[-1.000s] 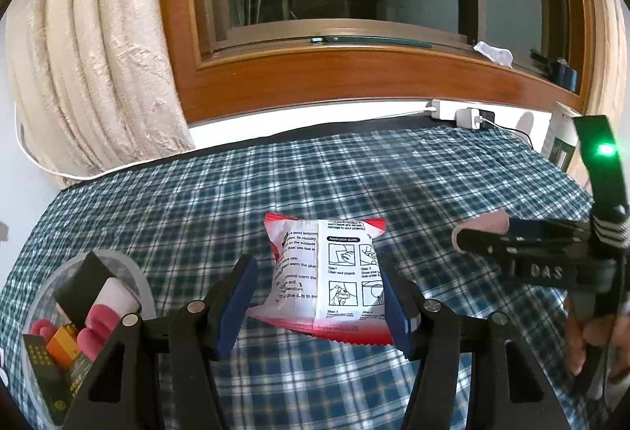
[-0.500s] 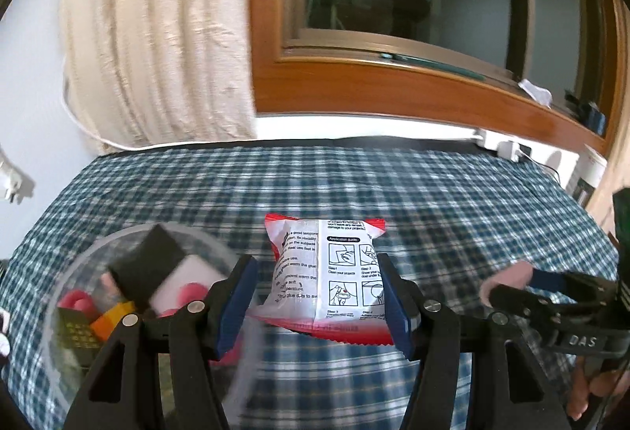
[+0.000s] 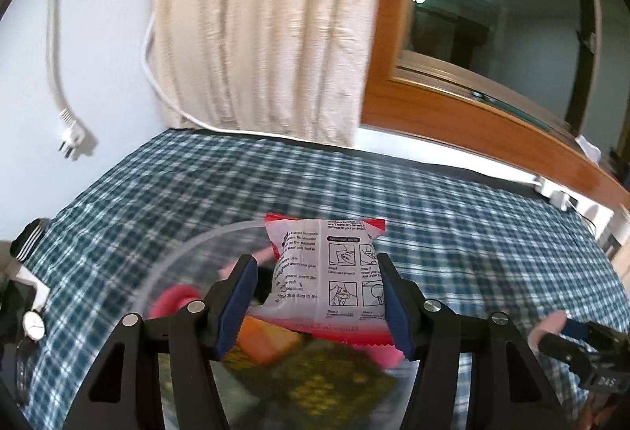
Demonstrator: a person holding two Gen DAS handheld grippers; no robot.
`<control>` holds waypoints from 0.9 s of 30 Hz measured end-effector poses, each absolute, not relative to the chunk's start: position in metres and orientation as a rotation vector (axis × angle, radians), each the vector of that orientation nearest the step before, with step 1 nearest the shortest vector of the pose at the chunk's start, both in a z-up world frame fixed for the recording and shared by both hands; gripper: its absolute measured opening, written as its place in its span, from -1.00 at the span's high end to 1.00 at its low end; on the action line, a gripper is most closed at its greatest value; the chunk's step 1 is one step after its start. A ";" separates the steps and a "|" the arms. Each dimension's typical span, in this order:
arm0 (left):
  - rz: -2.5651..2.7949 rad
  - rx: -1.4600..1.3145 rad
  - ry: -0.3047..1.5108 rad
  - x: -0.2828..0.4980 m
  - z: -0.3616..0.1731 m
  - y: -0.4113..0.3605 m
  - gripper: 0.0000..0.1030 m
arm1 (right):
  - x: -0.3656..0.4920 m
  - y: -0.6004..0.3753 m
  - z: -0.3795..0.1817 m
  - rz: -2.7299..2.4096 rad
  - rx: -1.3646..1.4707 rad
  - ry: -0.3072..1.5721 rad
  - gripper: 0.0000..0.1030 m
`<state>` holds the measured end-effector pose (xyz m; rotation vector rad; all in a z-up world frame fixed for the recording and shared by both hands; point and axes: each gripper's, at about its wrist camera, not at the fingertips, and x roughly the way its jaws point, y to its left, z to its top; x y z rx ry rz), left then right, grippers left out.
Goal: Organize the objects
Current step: 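Carry the snack packet and hair roller over the clear bowl with both tools, then open both tools to drop the packet and roller into the bowl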
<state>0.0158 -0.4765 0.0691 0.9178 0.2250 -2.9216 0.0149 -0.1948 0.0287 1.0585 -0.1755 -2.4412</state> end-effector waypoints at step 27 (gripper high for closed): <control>-2.907 0.955 0.475 0.014 0.048 -0.540 -0.58 | 0.032 -0.342 0.059 -2.233 0.921 0.014 -0.44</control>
